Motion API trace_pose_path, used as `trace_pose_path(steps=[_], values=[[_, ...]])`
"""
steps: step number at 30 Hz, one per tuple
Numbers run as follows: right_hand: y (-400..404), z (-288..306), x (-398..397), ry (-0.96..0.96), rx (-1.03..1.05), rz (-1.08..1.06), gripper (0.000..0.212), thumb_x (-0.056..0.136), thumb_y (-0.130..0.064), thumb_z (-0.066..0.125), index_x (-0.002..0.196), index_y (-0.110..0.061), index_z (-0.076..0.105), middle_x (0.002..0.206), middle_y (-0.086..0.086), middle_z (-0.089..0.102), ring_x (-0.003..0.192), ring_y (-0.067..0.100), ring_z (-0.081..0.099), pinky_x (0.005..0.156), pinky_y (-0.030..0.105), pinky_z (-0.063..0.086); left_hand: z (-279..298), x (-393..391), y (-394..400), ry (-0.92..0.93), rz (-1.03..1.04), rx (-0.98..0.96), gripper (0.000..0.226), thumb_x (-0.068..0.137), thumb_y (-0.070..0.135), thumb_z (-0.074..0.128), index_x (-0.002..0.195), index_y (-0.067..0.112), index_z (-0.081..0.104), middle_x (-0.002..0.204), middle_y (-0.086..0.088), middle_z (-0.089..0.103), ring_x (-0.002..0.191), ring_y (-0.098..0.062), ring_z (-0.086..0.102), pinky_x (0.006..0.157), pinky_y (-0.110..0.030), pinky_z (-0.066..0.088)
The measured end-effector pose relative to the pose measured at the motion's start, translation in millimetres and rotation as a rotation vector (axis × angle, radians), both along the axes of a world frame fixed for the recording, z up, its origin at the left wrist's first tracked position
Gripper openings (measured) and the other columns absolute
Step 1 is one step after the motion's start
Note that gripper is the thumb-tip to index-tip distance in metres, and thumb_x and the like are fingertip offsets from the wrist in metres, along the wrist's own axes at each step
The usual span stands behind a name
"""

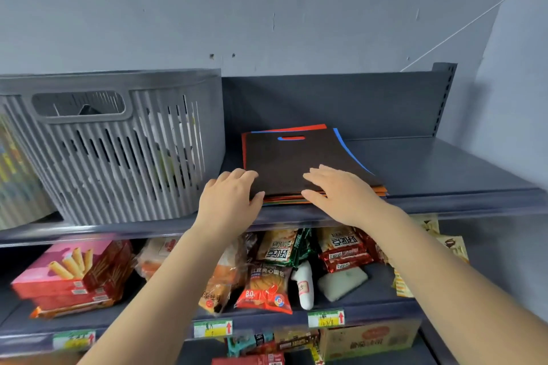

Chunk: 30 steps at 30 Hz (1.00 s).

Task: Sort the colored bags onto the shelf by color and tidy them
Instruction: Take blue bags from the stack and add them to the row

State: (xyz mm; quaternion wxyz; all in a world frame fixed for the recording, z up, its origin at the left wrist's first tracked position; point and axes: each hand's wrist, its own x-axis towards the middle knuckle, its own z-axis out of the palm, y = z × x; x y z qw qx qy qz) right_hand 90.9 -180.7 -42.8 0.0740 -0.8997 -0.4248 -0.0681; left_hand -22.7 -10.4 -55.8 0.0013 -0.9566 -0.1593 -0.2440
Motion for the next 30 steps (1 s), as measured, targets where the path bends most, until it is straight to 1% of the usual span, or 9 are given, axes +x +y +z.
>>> trace_pose_path(steps=[3, 8, 11, 14, 18, 22, 25, 27, 30], values=[[0, -2, 6, 0.055, -0.04, 0.001, 0.049, 0.1, -0.048, 0.03, 0.146, -0.032, 0.032, 0.152, -0.01, 0.032, 0.14, 0.014, 0.029, 0.106, 0.035, 0.033, 0, 1, 3, -0.037, 0.018, -0.058, 0.043, 0.096, 0.039, 0.044, 0.135, 0.021, 0.046, 0.134, 0.004, 0.051, 0.122, -0.02, 0.047, 0.097, -0.034, 0.036], [-11, 4, 14, -0.05, -0.011, -0.023, 0.04, 0.1, -0.045, 0.031, 0.133, -0.032, 0.05, 0.133, -0.007, 0.056, 0.119, 0.021, 0.052, 0.086, 0.032, 0.043, 4, 1, 2, -0.124, 0.026, -0.149, 0.039, 0.095, 0.036, 0.047, 0.13, 0.018, 0.052, 0.128, 0.0, 0.057, 0.117, -0.023, 0.051, 0.095, -0.037, 0.041], [-18, 5, 19, -0.241, -0.047, -0.07, 0.027, 0.103, -0.026, 0.032, 0.122, -0.023, 0.052, 0.113, 0.002, 0.063, 0.093, 0.027, 0.058, 0.066, 0.027, 0.036, 4, 5, 0, -0.159, 0.021, -0.165, 0.039, 0.095, 0.034, 0.048, 0.129, 0.016, 0.053, 0.126, -0.001, 0.058, 0.115, -0.023, 0.052, 0.094, -0.037, 0.042], [-25, 4, 27, -0.204, 0.088, -0.189, 0.024, 0.103, -0.024, 0.03, 0.097, -0.014, 0.05, 0.092, 0.009, 0.062, 0.07, 0.027, 0.046, 0.059, 0.028, 0.031, 1, 11, -2, -0.135, -0.003, -0.169, 0.04, 0.095, 0.036, 0.048, 0.13, 0.017, 0.052, 0.127, 0.0, 0.058, 0.116, -0.022, 0.051, 0.095, -0.036, 0.042], [-33, 2, 39, -0.142, 0.223, -0.273, 0.023, 0.102, -0.021, 0.03, 0.084, -0.013, 0.042, 0.079, 0.006, 0.05, 0.07, 0.027, 0.046, 0.057, 0.03, 0.031, -6, 22, -6, -0.049, -0.061, -0.167, 0.044, 0.095, 0.041, 0.047, 0.133, 0.019, 0.051, 0.133, 0.005, 0.054, 0.122, -0.016, 0.048, 0.098, -0.031, 0.037], [-44, 4, 45, -0.161, 0.296, -0.295, 0.025, 0.102, -0.022, 0.029, 0.083, -0.013, 0.042, 0.081, 0.009, 0.056, 0.07, 0.025, 0.048, 0.049, 0.028, 0.027, -12, 31, -10, 0.067, -0.125, -0.084, 0.047, 0.095, 0.045, 0.044, 0.136, 0.022, 0.048, 0.137, 0.007, 0.052, 0.128, -0.012, 0.044, 0.105, -0.028, 0.031], [-52, 7, 46, -0.206, 0.292, -0.308, 0.025, 0.102, -0.023, 0.028, 0.088, -0.013, 0.046, 0.083, 0.008, 0.058, 0.069, 0.023, 0.047, 0.05, 0.028, 0.028, -14, 32, -8, 0.045, -0.172, -0.049, 0.042, 0.096, 0.038, 0.048, 0.135, 0.022, 0.051, 0.133, 0.006, 0.056, 0.124, -0.014, 0.048, 0.105, -0.03, 0.033], [-58, 6, 45, -0.215, 0.292, -0.27, 0.028, 0.102, -0.024, 0.029, 0.098, -0.012, 0.055, 0.085, 0.007, 0.061, 0.071, 0.023, 0.05, 0.056, 0.029, 0.036, -17, 30, -7, -0.027, -0.242, -0.033, 0.033, 0.093, 0.027, 0.056, 0.124, 0.018, 0.062, 0.12, 0.001, 0.066, 0.113, -0.021, 0.059, 0.097, -0.037, 0.044], [-69, 3, 41, -0.125, 0.357, -0.116, 0.03, 0.1, -0.029, 0.036, 0.105, -0.017, 0.063, 0.086, 0.001, 0.067, 0.077, 0.02, 0.059, 0.065, 0.032, 0.046, -21, 22, -4, -0.163, -0.333, 0.015, 0.026, 0.081, 0.015, 0.057, 0.1, 0.015, 0.075, 0.093, 0.0, 0.074, 0.085, -0.024, 0.07, 0.07, -0.041, 0.057]])
